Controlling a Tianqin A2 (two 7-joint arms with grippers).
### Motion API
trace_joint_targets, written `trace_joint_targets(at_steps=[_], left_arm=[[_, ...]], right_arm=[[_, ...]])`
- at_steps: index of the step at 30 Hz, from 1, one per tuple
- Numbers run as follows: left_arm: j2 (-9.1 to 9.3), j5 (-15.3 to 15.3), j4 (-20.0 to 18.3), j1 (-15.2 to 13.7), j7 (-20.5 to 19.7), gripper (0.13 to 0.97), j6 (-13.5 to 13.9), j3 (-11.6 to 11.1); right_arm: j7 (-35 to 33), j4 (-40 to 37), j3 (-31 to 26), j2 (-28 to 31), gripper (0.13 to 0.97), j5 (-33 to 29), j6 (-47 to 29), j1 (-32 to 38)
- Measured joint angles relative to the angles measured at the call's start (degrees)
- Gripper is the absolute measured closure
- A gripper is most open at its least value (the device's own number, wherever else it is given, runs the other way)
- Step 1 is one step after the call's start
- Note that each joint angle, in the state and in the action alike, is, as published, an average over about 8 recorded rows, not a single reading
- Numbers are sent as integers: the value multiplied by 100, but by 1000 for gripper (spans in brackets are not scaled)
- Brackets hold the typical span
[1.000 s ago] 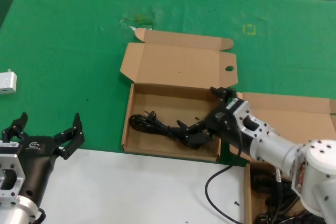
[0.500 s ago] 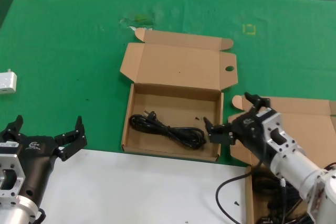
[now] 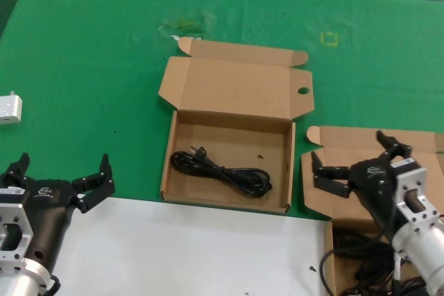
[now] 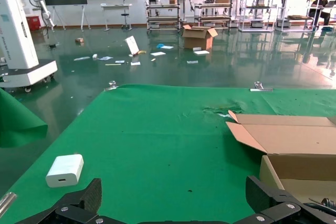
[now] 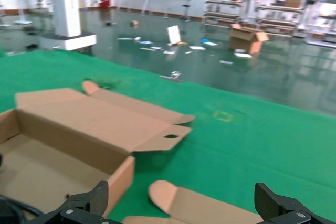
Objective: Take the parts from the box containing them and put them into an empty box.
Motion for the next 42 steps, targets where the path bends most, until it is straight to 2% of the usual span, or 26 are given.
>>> trace_joint_targets(at_steps=[16,42], left_arm=[[0,0,0,0,1,132,0,0],[0,0,0,0,1,132,0,0]], right_arm=[[691,1505,290,247,129,154,1026,-1194],[716,1561,301,256,129,160,1064,-1238]])
